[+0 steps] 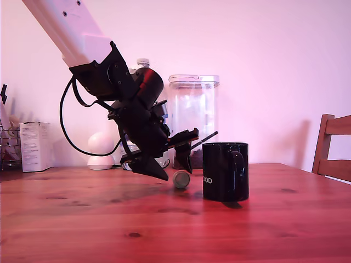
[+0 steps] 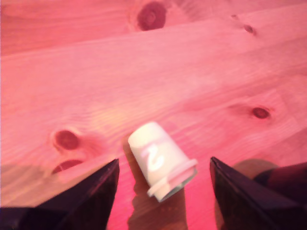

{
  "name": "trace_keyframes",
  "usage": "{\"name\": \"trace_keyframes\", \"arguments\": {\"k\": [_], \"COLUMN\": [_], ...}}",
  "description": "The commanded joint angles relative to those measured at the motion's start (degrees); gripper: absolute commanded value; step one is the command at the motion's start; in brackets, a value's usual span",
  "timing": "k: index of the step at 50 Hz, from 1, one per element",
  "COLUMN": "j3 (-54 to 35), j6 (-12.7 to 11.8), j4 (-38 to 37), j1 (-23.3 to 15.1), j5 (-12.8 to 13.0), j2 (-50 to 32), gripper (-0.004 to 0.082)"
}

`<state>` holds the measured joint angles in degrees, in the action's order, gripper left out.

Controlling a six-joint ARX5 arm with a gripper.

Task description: Pick up the coffee capsules from the table one by one and drop them inside the nearest coffee cup

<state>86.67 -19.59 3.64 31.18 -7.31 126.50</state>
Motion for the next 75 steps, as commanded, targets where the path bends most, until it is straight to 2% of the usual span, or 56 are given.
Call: {"name": "trace_keyframes", "arguments": {"k": [1,32,46,58,66,75], "j3": [-0.1,-0.1,-0.1,-0.1,-0.1,-0.1], "j6": [-0.4,0.0,0.1,1.7,2.3,4.3], "j4": [0.3,0.1,1.1,2.0,2.4,1.9], "j1": [-0.1,-1.0,-1.1,-1.4,-1.6,-1.6], "j5": [-0.3,0.4,0.2,0.3,0.3,0.3], "j2": [1.8,2.4,3.4,3.4,3.4,3.4], "gripper": [0.0545,0.0527,0.0406,0.0265,0.0263,0.0244]}}
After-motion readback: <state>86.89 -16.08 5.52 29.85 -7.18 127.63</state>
